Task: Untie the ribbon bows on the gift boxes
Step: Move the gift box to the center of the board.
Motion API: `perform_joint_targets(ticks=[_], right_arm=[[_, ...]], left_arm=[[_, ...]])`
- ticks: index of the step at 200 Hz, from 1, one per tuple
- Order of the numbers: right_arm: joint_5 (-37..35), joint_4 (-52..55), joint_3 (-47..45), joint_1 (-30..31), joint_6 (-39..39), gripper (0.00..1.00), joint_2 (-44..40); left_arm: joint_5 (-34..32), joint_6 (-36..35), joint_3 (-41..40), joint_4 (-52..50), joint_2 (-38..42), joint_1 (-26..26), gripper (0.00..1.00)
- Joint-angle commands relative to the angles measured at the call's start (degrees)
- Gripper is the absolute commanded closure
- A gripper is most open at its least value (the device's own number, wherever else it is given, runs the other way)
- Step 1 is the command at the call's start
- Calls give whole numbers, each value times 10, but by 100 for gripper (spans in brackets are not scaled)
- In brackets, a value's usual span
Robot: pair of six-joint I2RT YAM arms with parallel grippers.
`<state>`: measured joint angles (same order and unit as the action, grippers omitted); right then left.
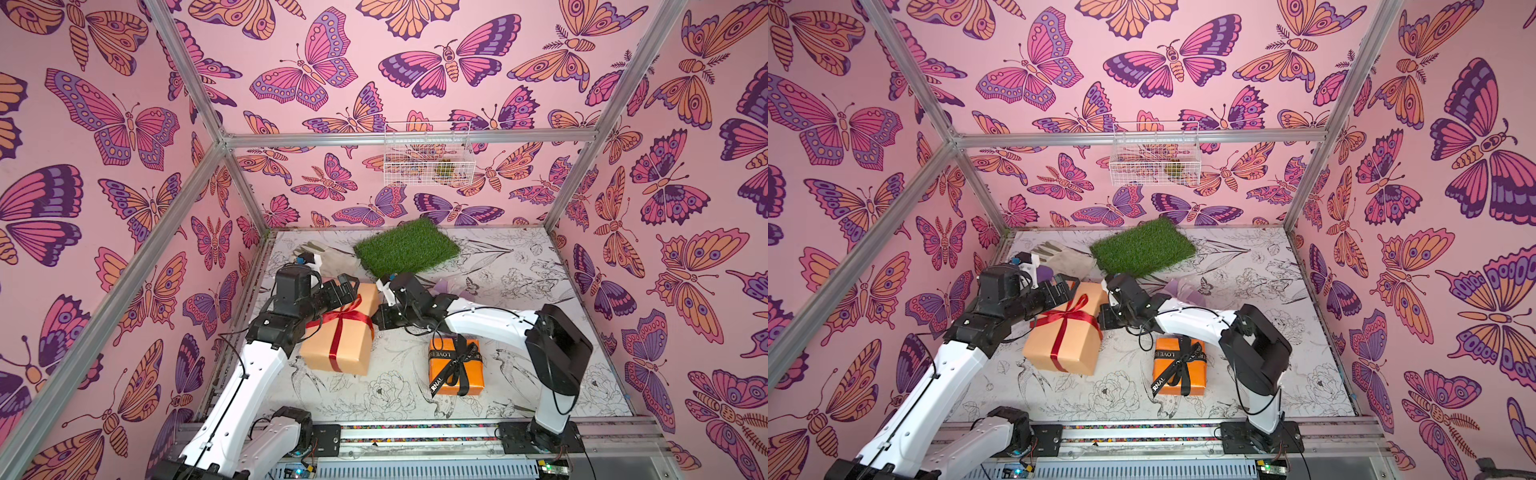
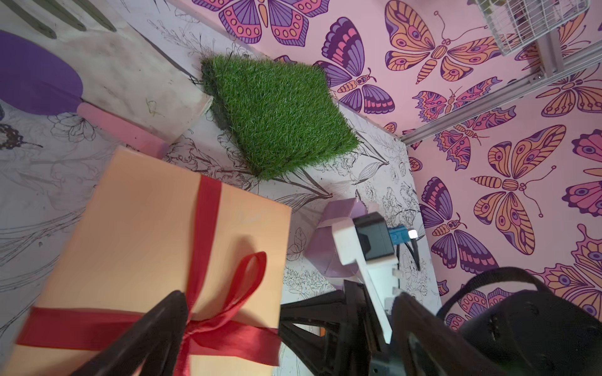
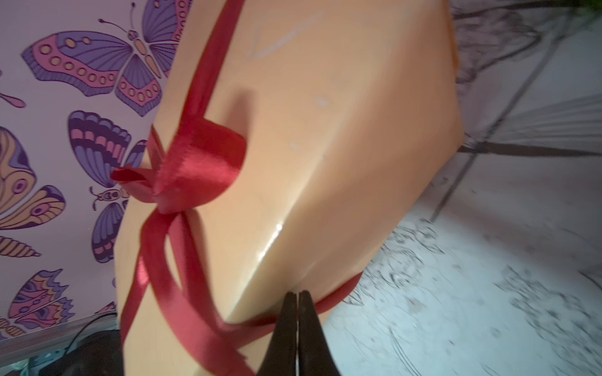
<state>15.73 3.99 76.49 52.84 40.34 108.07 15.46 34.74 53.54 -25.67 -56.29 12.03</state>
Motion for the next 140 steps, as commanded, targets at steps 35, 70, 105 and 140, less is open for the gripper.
perform_joint_targets(ticks=[35, 70, 105, 140], right_arm=[[-41, 81, 35, -24, -31, 82, -44], [-112, 199, -50, -71, -53, 68, -162], [-227, 359, -117, -119, -55, 35, -304], [-325, 458, -198, -145, -20, 13, -442]], left_arm=[[31, 29, 17, -32, 23, 4, 0], [54, 43, 7, -38, 27, 26, 5], [41, 59, -10, -37, 14, 94, 6], [17, 57, -7, -26, -48, 203, 6]])
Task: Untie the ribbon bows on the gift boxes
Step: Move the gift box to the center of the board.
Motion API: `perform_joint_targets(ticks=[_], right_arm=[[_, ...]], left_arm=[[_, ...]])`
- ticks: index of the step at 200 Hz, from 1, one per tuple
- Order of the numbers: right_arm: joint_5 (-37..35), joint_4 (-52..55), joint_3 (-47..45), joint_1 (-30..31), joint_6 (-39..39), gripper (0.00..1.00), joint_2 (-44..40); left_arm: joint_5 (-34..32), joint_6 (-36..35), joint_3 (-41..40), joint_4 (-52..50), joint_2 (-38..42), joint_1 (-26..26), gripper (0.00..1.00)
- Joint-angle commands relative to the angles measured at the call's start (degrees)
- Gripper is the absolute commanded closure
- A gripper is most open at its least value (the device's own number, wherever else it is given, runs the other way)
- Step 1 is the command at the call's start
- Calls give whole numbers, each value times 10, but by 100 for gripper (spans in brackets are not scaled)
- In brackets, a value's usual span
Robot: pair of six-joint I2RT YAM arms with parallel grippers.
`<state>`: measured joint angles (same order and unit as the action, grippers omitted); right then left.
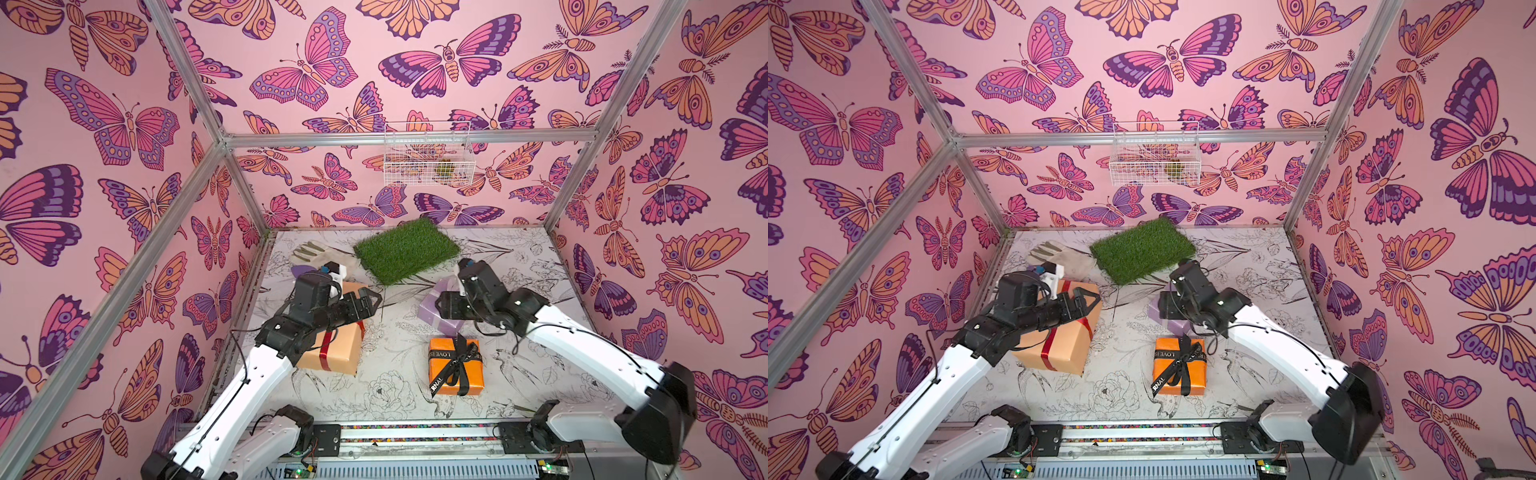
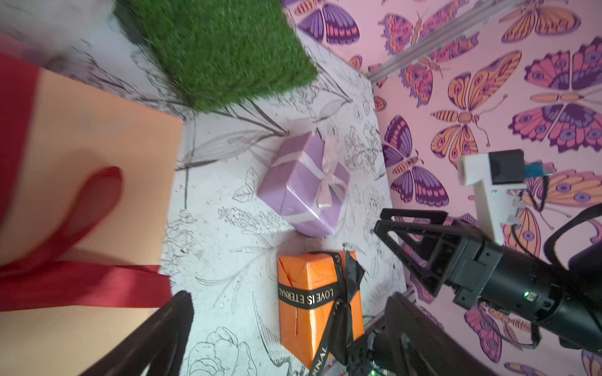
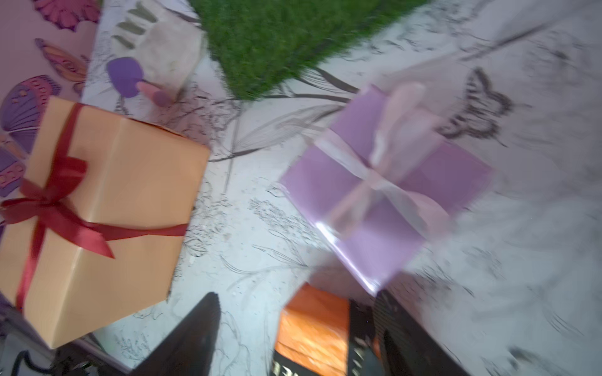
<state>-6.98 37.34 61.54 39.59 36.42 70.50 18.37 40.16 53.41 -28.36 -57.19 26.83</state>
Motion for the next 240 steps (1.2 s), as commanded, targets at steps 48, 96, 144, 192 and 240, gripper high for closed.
perform_joint_targets(ticks=[48, 96, 144, 192, 240], right_arm=[[-8, 150, -182, -26, 83, 11, -194], [188, -37, -322, -26, 138, 19, -264], [223, -129, -361, -25, 167, 29, -257], [240, -271, -389, -24, 206, 34, -201], [179, -171, -322, -27, 139, 28, -151]], left_arm=[[-17, 19, -2, 66, -146, 170, 6], [31, 48, -9, 164, -251, 206, 21], [76, 71, -6, 235, -319, 212, 25], [76, 64, 25, 243, -368, 210, 25], [50, 50, 67, 249, -398, 200, 25]])
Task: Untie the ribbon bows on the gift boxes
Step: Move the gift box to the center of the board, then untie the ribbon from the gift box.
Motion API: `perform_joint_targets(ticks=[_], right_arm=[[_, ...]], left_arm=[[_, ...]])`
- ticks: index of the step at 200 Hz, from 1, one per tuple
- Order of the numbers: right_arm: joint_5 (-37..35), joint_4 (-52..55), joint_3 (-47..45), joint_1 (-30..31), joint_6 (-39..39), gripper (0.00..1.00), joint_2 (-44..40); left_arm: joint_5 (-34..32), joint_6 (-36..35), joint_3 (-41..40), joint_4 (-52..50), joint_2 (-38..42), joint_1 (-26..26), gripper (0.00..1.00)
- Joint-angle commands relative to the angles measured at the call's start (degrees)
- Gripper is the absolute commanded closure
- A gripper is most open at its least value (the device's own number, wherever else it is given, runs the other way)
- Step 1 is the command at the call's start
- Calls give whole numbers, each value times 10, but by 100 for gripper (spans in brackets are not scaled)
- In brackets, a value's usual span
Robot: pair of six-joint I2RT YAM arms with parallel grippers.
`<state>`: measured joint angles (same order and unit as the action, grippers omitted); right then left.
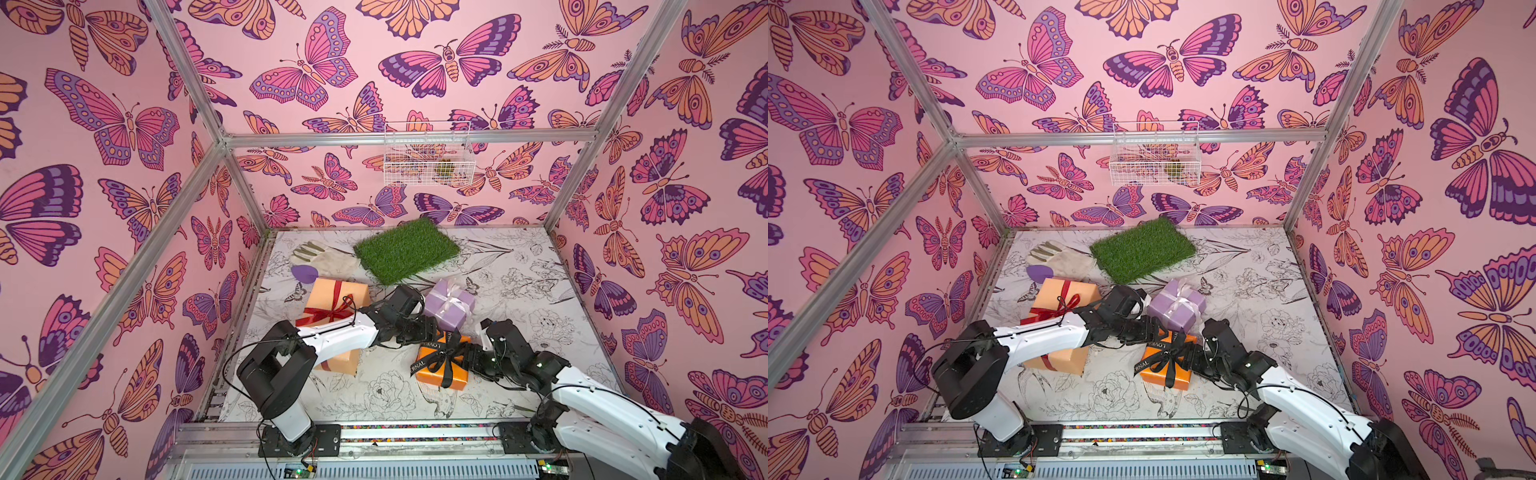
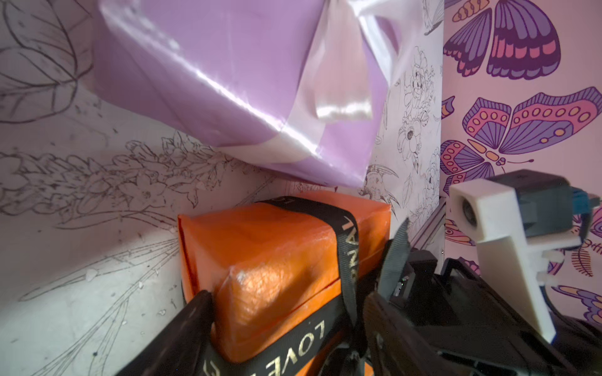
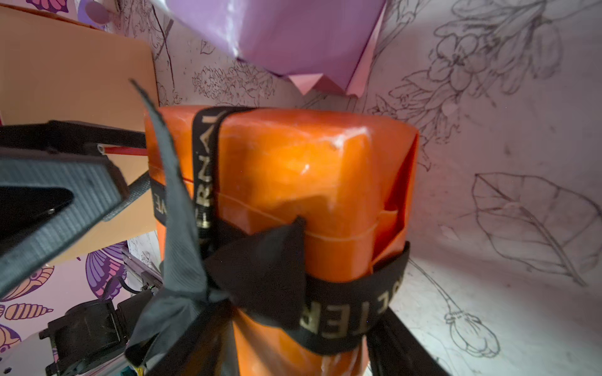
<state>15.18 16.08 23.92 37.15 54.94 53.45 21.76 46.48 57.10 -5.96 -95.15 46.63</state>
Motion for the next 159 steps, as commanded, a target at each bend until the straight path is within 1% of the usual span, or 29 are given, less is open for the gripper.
perform_joint_targets(ticks=[1, 10, 26, 40, 53, 80, 96, 126, 147, 159], right_arm=[[-46, 48, 56, -3, -47, 27, 20], [-69, 93, 74, -5, -62, 23, 23], [-77, 145, 94, -12, -88, 18, 19], [-80, 180, 106, -19, -104, 17, 9], [-89, 212, 119, -26, -115, 17, -1], [-110, 263, 151, -48, -146, 17, -11], [-100, 258, 165, -71, -163, 17, -9], [-60, 205, 194, -103, -186, 22, 21], [-44, 159, 211, -105, -199, 30, 53], [-21, 130, 218, -105, -207, 35, 74]], left_arm=[[16, -15, 31, 24, -19, 2, 25], [14, -19, 41, 25, -24, -4, 24], [12, -23, 51, 24, -27, -24, 22], [14, -22, 47, 21, -14, -50, 21], [4, -36, 40, 6, 9, -70, 20], [-42, -95, 40, -85, 71, -86, 19], [-48, -109, 25, -122, 103, -86, 19], [-29, -87, -31, -128, 143, -78, 21], [-42, -72, -51, -128, 142, -56, 21], [-44, -63, -53, -128, 134, -44, 21]])
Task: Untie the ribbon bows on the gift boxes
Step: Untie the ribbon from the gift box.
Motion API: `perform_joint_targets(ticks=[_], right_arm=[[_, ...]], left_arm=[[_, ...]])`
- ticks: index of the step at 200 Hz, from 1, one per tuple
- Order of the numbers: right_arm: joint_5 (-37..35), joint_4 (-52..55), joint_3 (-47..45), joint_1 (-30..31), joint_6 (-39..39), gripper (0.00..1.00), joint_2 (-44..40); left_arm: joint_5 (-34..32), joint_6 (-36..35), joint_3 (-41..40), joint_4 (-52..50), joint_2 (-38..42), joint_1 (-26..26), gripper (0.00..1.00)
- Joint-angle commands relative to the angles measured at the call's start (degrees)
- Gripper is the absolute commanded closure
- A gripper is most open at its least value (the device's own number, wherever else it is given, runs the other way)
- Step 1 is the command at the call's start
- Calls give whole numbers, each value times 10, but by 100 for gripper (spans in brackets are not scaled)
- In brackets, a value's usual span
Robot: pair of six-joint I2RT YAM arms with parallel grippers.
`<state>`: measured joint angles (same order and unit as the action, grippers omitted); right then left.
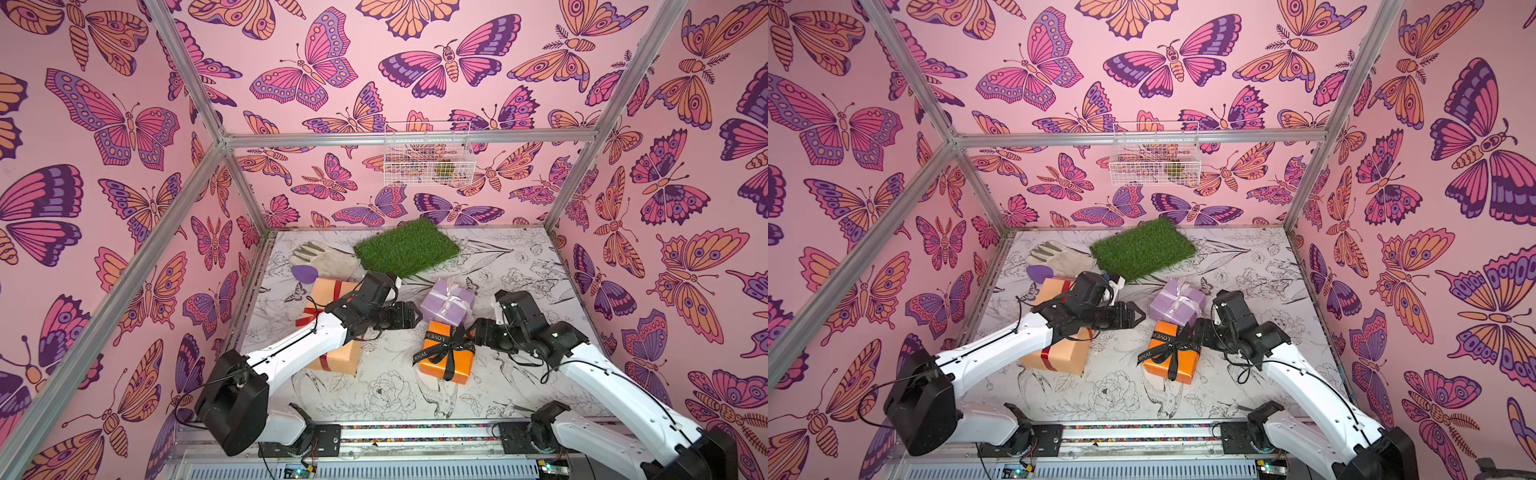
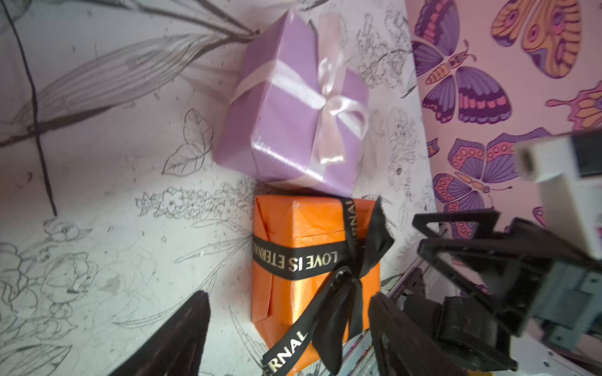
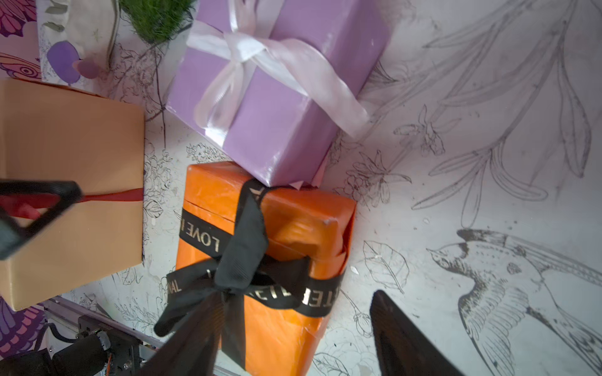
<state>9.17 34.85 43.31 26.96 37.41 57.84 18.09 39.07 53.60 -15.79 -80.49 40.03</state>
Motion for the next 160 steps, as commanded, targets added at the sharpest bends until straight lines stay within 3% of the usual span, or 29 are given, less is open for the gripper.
perform_joint_targets(ticks=[1, 76, 109, 160], right_arm=[[40, -60, 24, -3, -32, 35, 31], [79, -106, 32, -4, -68, 40, 116], [117, -130, 16, -3, -66, 50, 121], [84, -123, 2, -4, -59, 46, 132]], left_arm=[[-6, 12, -19, -29, -15, 22, 21], [5, 7, 9, -18, -67, 42, 20], [8, 12, 7, -14, -83, 44, 21], [5, 17, 3, -10, -89, 47, 21]])
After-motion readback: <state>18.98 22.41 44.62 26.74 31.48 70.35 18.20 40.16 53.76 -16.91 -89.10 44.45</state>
